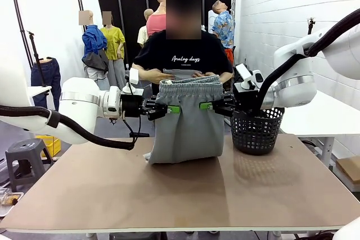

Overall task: Fold the training pants.
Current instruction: Release the ends of the Training pants and then grab the overlapped ends.

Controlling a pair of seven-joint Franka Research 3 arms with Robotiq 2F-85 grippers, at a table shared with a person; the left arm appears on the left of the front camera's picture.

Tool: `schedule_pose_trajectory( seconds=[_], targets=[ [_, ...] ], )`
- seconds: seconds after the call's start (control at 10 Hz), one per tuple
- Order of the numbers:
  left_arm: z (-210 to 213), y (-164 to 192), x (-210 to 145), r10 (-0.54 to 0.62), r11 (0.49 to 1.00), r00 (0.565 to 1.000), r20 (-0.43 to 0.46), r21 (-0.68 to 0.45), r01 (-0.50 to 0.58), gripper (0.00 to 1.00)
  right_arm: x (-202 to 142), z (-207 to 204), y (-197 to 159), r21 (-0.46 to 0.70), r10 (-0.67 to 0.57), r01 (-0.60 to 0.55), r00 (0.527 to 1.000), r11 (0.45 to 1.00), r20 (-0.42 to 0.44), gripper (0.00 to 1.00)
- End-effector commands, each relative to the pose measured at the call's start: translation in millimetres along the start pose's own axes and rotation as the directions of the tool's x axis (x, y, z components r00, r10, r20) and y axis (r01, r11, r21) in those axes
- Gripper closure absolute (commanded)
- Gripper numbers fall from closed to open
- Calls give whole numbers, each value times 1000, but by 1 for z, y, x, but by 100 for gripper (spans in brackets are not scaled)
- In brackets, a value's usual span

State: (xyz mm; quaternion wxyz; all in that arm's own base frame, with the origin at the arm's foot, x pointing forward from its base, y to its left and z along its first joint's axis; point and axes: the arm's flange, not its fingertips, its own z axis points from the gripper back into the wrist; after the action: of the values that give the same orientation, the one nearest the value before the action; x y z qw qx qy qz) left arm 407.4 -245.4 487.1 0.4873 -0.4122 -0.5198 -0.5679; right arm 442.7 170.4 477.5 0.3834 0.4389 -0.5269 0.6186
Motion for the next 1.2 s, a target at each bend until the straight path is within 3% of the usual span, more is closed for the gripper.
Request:
schedule_pose_trajectory(
  seconds=[0.0, 1.1],
  targets=[
    [-1, -1, 3, -9, 1000, 1000, 4, 5, 9, 100, -1, 0, 3, 7, 9, -9, 1000, 1000, 13, 100],
    [-1, -1, 3, -9, 1000, 1000, 4, 5, 9, 100, -1, 0, 3, 7, 9, -9, 1000, 1000, 13, 100]
  ],
)
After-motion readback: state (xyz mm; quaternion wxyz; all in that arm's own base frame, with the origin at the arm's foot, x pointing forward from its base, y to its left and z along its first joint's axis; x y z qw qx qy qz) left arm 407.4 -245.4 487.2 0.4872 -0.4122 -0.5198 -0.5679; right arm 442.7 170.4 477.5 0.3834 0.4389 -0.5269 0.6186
